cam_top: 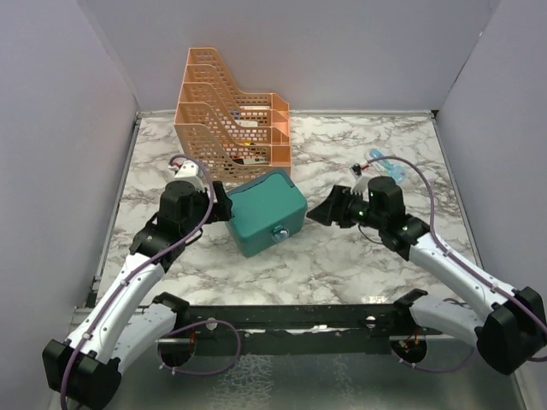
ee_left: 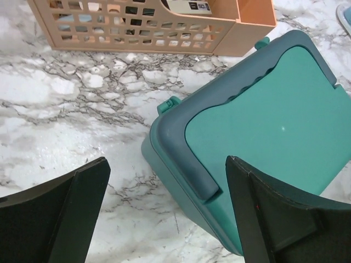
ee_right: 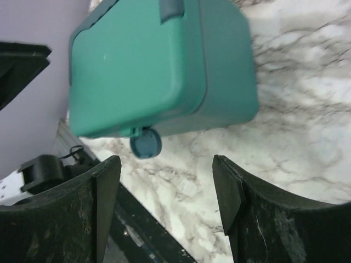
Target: Organize the medicine kit
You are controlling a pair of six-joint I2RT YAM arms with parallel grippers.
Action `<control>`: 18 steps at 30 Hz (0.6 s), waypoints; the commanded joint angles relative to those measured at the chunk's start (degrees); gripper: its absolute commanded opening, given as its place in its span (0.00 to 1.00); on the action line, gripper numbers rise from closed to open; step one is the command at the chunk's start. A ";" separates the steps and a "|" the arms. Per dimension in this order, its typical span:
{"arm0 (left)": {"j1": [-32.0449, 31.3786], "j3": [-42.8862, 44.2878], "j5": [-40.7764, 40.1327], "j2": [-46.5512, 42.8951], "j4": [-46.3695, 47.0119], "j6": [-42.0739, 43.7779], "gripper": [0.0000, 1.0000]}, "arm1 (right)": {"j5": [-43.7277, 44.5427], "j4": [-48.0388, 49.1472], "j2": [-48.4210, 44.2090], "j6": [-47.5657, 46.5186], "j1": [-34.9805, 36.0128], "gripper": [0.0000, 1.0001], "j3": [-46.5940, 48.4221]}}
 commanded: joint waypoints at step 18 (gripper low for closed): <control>-0.06 6.32 12.92 13.02 5.53 15.35 0.93 | 0.39 39.68 9.53 20.10 16.41 0.74 -17.03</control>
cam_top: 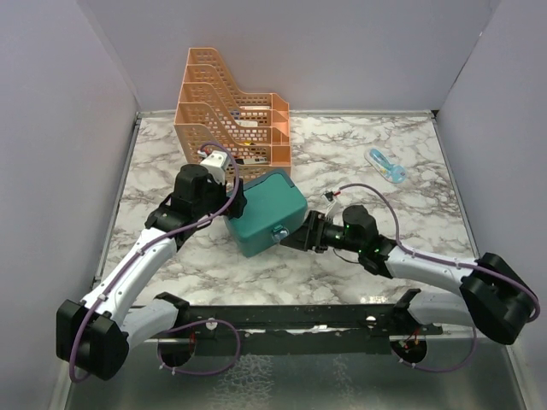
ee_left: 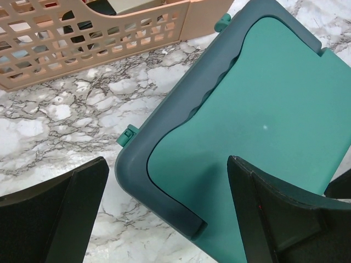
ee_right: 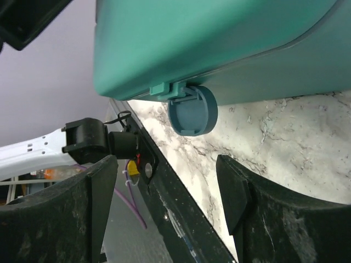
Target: Organize the medicine kit
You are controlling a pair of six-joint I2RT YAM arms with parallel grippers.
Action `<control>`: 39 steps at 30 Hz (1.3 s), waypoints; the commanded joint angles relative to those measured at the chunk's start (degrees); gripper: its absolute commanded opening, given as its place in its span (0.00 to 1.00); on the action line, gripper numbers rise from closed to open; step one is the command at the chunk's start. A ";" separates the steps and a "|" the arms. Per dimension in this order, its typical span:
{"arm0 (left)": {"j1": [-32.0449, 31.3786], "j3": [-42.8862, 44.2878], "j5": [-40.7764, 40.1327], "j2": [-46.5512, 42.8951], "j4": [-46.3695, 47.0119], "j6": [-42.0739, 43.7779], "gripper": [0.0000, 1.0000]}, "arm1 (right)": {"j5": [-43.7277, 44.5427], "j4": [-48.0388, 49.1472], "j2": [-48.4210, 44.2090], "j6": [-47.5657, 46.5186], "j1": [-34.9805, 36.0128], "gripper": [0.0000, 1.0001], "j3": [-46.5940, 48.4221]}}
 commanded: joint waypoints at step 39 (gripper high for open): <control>-0.06 -5.28 2.96 -1.34 1.54 1.90 0.87 | 2.64 19.59 12.50 9.01 3.12 0.71 5.35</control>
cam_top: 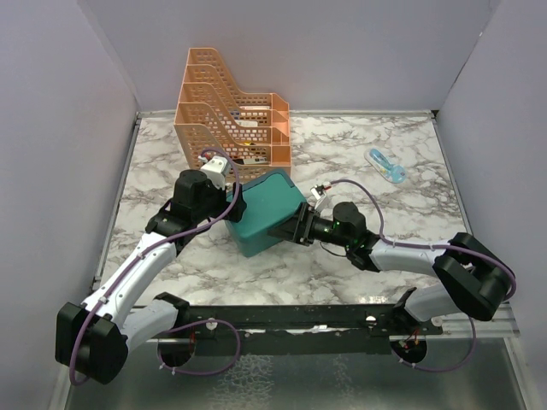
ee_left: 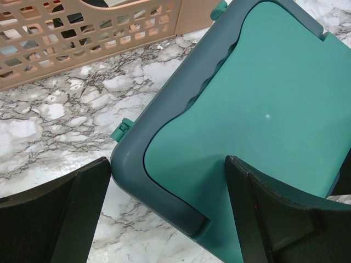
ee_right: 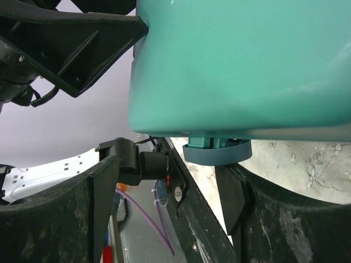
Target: Organize the medicine kit
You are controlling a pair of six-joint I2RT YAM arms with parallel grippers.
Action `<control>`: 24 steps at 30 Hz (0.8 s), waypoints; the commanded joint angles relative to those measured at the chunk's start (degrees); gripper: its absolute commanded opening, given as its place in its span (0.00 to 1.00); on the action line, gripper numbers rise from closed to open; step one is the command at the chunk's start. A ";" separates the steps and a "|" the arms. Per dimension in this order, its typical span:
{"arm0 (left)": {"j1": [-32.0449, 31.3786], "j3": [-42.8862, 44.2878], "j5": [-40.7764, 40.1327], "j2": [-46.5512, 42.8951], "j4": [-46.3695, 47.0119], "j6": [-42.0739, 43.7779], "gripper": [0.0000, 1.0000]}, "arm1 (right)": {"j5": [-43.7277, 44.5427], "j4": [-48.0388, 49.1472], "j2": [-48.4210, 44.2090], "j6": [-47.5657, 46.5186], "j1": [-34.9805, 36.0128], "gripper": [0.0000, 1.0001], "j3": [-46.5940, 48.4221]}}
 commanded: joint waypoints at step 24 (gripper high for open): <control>-0.06 -2.25 1.02 -0.05 -0.99 0.63 0.87 | 7.62 -10.83 -4.85 5.70 0.85 0.48 5.84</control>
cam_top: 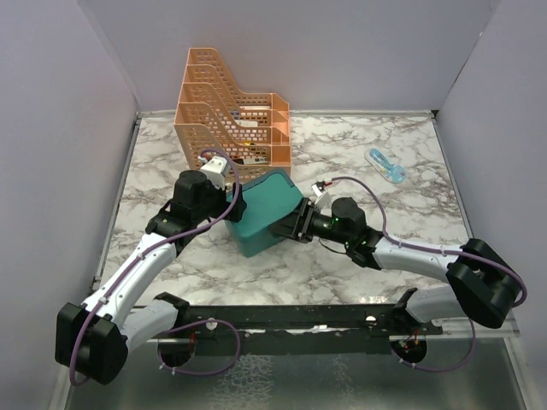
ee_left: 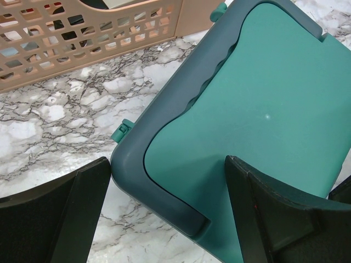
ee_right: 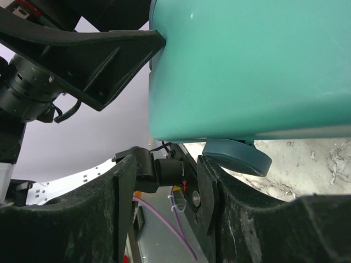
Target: Organize the medicine kit
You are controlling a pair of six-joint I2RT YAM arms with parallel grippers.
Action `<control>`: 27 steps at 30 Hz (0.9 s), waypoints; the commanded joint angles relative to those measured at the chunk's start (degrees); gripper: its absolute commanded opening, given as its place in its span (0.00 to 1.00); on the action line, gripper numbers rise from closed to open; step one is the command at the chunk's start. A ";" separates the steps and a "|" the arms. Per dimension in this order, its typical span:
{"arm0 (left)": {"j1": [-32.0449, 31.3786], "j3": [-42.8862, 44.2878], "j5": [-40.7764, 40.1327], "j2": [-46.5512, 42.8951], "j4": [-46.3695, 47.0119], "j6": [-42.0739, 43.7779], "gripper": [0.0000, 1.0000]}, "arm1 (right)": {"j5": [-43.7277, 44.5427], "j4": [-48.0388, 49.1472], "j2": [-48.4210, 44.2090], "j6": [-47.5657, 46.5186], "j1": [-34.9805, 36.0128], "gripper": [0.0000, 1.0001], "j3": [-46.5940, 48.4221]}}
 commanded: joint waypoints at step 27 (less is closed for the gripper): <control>-0.11 7.99 1.86 1.51 -5.47 -1.63 0.87 | 2.53 -9.97 -12.20 -10.64 0.23 0.48 0.23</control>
